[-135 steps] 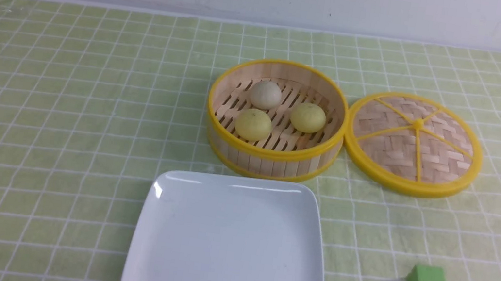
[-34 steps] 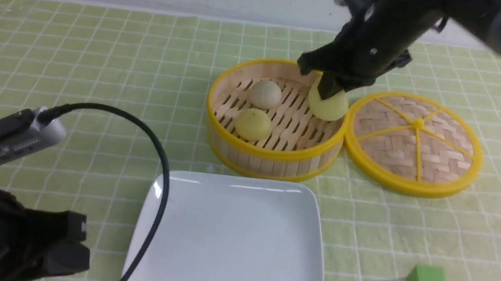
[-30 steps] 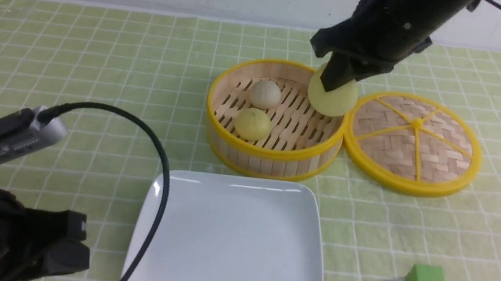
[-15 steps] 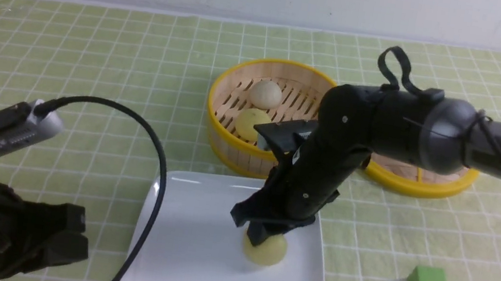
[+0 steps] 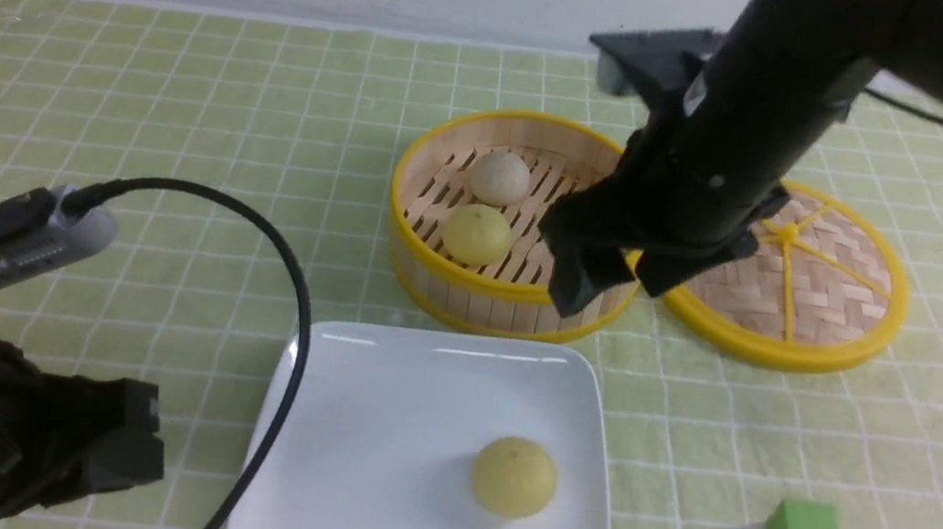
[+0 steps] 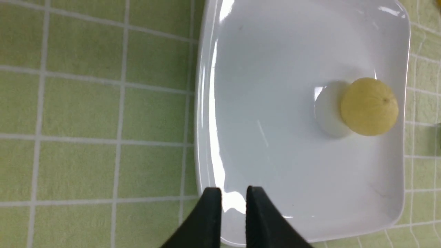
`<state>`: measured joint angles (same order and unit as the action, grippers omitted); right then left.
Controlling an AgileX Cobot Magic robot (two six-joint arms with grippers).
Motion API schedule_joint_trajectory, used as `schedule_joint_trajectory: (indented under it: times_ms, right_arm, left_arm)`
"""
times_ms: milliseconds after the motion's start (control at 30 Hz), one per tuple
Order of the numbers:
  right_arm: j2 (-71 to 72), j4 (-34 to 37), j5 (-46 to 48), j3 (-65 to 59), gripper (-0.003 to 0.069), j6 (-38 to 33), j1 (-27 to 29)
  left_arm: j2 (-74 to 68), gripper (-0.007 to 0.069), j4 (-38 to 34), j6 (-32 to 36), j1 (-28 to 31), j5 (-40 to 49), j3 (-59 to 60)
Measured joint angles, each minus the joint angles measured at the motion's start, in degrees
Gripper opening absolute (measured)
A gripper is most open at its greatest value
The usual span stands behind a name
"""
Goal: Put the steamed buns into the plate on the green tablecloth.
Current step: 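Reach into the bamboo steamer and grasp a bun with the left gripper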
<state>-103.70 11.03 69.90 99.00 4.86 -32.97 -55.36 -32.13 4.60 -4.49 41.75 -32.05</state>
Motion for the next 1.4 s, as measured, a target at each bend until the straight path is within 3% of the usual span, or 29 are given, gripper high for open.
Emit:
schedule_joint_trajectory:
  times_ms: [200,233,267,333,500,633,733,833,967,1100,1200,1300,1333,1400]
  right_arm:
    - [13.86,-0.59,0.74,-5.44,0.0139,0.20,0.00]
    - [15.00,-0.72,0.82,-6.31,0.0114,0.20,0.00]
    - [20.45,-1.84,0.97,-10.83,0.0022,0.20,0.00]
    - [25.72,-3.17,1.03,-15.56,-0.0010,0.20,0.00]
    - [42.77,-6.25,1.30,-32.21,-0.0015,0.26,0.00]
    - [54.64,-6.42,-0.19,-44.80,-0.0015,0.37,0.00]
    - [67.05,-6.62,-10.03,-56.32,-0.0013,1.71,0.00]
    - [76.31,-9.21,-18.77,-64.50,-0.0011,3.41,0.00]
    - [86.56,-15.91,-22.10,-71.40,-0.0008,6.00,0.00]
    - [91.29,-21.41,-22.16,-74.26,-0.0004,9.06,0.00]
    - [91.52,-23.64,-22.65,-74.96,-0.0001,11.29,0.00]
    - [91.54,-24.04,-23.12,-74.95,0.0001,12.32,0.00]
    - [91.54,-24.04,-23.12,-74.95,0.0001,12.39,0.00]
    - [91.54,-24.17,-23.19,-74.95,0.0003,12.58,0.00]
  left_arm:
    - [0.00,0.0142,0.63,0.02,0.00,-1.75,0.00]
    - [0.00,0.0142,0.63,0.02,0.00,-1.81,0.00]
    - [0.00,0.0142,0.56,0.02,0.00,-2.69,0.00]
    - [0.00,0.0142,-0.08,0.02,0.00,-3.75,0.00]
    - [-1.06,0.0133,-1.29,0.02,0.00,-5.80,-1.51]
    - [-6.03,0.0052,1.66,0.02,0.00,-0.60,-8.93]
    - [-13.62,0.0001,3.07,0.32,0.00,6.69,-18.57]
    - [-19.76,0.0002,3.38,1.90,-0.45,9.79,-25.82]
    - [-27.29,0.0002,6.59,1.72,-4.09,14.67,-35.62]
    - [-32.70,0.0004,10.64,-4.13,-10.55,16.97,-43.96]
    - [-36.44,0.0033,13.62,-11.91,-14.42,17.31,-48.91]
    - [-42.30,0.0112,17.17,-20.49,-18.11,17.68,-56.62]
    - [-42.71,0.0112,17.17,-20.49,-18.11,17.68,-56.62]
    - [-47.96,0.0202,19.09,-22.90,-20.45,18.23,-63.60]
